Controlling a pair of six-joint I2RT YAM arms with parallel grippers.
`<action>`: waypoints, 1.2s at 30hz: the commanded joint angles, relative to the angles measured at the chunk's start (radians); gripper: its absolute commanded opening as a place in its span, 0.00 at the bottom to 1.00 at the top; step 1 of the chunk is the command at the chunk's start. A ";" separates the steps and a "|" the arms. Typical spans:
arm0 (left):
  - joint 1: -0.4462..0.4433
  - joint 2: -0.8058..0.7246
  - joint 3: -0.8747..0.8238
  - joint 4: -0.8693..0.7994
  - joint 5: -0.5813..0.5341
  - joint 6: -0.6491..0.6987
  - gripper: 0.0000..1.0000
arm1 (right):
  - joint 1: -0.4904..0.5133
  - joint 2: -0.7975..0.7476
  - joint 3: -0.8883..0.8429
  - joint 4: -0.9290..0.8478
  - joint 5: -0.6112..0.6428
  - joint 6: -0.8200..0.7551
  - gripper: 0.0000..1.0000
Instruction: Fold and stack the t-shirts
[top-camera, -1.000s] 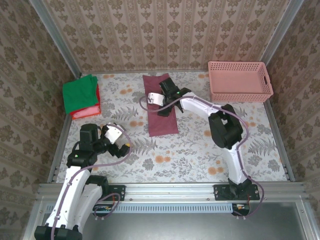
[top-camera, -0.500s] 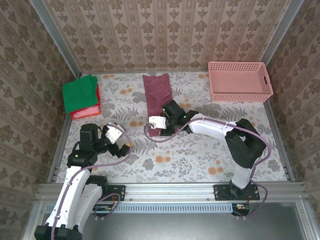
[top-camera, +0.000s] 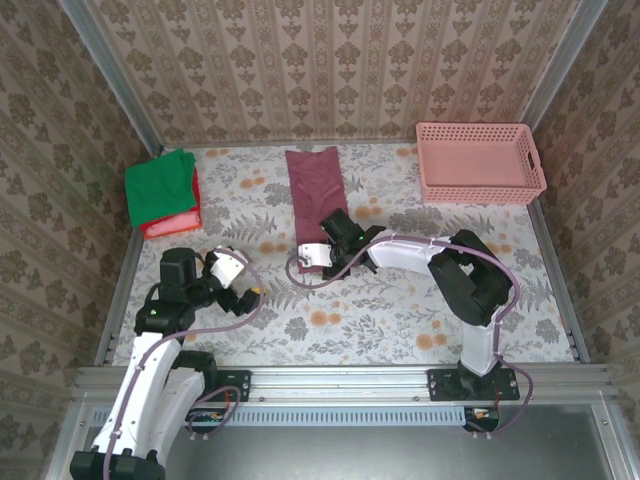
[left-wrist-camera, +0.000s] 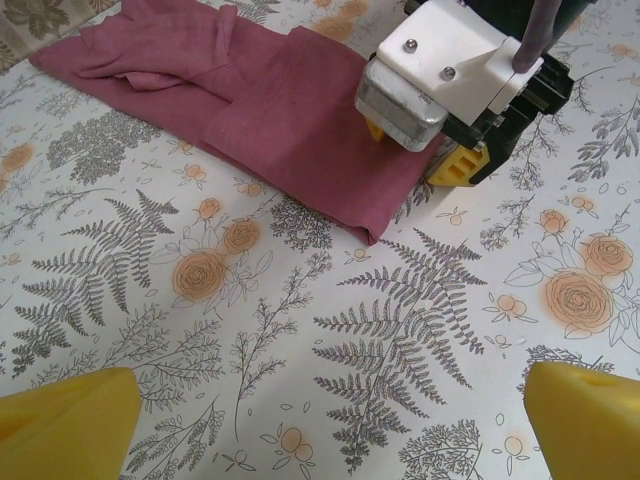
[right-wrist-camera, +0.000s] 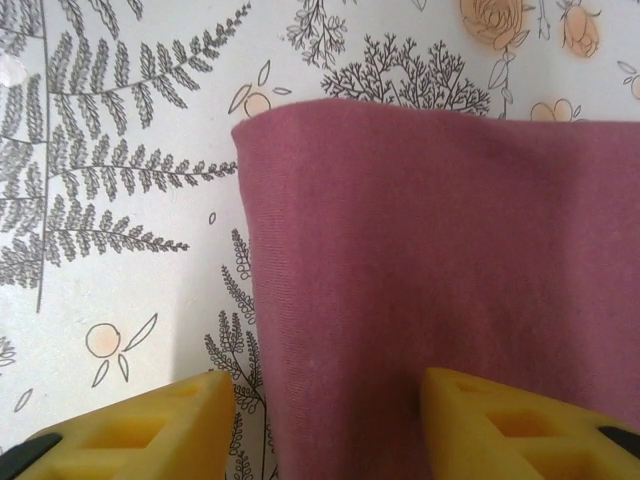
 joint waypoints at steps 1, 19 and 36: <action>0.008 -0.013 -0.015 0.006 0.020 0.008 1.00 | -0.006 0.034 0.014 -0.029 -0.020 -0.017 0.50; 0.002 0.072 0.043 0.191 -0.046 -0.420 1.00 | -0.002 0.025 -0.003 -0.050 0.014 -0.011 0.02; -0.224 0.709 0.203 0.556 -0.384 -1.147 0.98 | 0.085 -0.238 -0.228 -0.066 0.037 0.167 0.00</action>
